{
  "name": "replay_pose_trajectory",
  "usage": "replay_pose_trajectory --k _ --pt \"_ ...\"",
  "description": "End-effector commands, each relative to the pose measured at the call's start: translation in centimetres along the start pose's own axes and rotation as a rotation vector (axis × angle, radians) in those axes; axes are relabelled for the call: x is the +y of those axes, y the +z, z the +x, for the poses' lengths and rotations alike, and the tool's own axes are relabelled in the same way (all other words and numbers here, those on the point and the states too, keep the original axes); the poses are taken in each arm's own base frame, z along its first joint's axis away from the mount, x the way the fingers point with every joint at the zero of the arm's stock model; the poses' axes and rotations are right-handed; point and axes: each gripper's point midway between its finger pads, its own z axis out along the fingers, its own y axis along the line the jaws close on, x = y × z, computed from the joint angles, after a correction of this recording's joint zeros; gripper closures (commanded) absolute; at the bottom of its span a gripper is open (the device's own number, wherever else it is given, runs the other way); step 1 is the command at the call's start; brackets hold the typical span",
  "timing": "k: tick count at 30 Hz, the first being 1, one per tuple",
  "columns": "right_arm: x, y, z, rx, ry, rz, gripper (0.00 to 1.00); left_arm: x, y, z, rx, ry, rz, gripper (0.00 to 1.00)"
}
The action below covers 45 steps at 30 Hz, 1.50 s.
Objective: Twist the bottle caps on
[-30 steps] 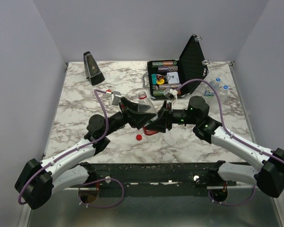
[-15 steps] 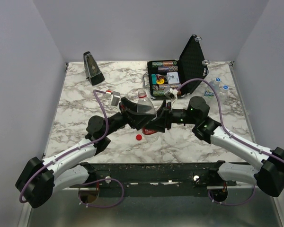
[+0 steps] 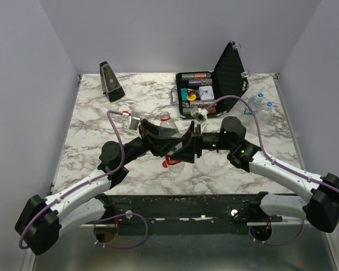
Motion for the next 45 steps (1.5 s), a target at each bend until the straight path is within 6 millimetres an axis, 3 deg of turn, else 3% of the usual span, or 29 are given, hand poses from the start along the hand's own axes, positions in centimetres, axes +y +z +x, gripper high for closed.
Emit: replay_pose_trajectory --k 1,4,8,13,17,28,36,45 --pt "-0.4 -0.2 -1.2 -0.010 -0.054 0.059 0.23 2.9 -1.8 -0.1 0.034 0.119 -0.171 0.53" --pt "-1.4 -0.9 -0.9 0.017 -0.094 0.134 0.18 5.2 -3.4 0.1 0.119 0.212 -0.308 0.54" --pt "-3.8 -1.9 -0.7 0.064 -0.145 0.283 0.17 8.1 -6.7 0.2 0.247 0.367 -0.498 0.56" --pt "-7.9 -3.2 2.1 0.236 -0.125 0.483 0.18 9.7 -10.3 0.0 0.367 0.523 -0.634 0.58" --pt "-10.6 -3.0 5.1 0.399 -0.125 0.610 0.18 9.4 -11.9 0.3 0.347 0.571 -0.631 0.59" --pt "-13.6 1.9 12.7 0.774 -0.098 0.778 0.20 9.4 -15.7 -4.2 0.028 0.644 -0.797 0.65" --pt "-14.8 3.7 15.5 0.906 -0.078 0.819 0.32 9.7 -16.8 -5.4 -0.011 0.677 -0.861 0.66" --pt "-15.9 4.6 17.8 0.991 -0.053 0.821 0.38 9.8 -16.9 -5.5 -0.007 0.683 -0.872 0.66"
